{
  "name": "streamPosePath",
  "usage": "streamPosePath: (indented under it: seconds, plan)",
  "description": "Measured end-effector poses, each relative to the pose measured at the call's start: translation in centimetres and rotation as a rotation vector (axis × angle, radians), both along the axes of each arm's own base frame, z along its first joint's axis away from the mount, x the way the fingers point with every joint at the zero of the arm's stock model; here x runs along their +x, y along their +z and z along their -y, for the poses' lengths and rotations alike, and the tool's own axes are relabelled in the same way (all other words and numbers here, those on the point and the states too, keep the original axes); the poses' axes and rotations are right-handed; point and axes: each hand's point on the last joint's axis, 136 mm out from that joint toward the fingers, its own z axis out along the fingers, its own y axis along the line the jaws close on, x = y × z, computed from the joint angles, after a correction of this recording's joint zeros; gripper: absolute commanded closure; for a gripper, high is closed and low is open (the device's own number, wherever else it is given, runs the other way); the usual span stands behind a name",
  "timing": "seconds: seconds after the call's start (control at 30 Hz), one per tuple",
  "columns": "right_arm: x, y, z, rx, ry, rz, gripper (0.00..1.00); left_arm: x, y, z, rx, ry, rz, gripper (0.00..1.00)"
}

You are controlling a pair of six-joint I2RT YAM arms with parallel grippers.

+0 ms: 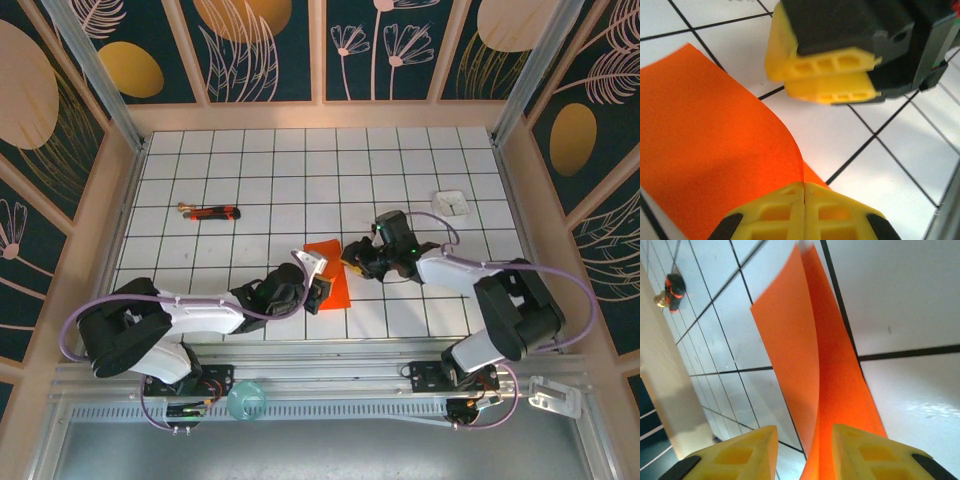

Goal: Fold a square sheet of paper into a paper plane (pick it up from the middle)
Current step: Fold the triangle a second time at the center of the table.

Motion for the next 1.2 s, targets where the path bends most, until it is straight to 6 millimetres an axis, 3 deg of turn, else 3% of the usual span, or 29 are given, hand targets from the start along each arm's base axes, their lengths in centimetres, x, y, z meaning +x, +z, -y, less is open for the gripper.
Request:
streamPosePath:
  seconds: [0.2, 0.43, 0.73, 1.2]
  plan:
    - [2.5, 2.2, -0.7, -0.015, 0.067, 0.143, 0.77, -0.7, 0.9, 0.7, -0.124, -0.048, -0.078, 1.0]
    - [5.3, 1.2, -3.7, -0.029, 0.175, 0.203, 0.85, -1.0, 0.9, 1.4, -0.192, -0.079, -0.146, 1.0]
    - [4.9, -3.8, -3.7, -0.088, 0.24, 0.142, 0.91, -0.7, -0.5, 0.9, -0.226, -0.068, -0.234, 1.0]
    - [4.3, -5.4, -3.0, -0.152, 0.296, 0.156, 0.92, 1.5, -1.9, -1.2, -0.249, -0.014, -0.305, 1.0]
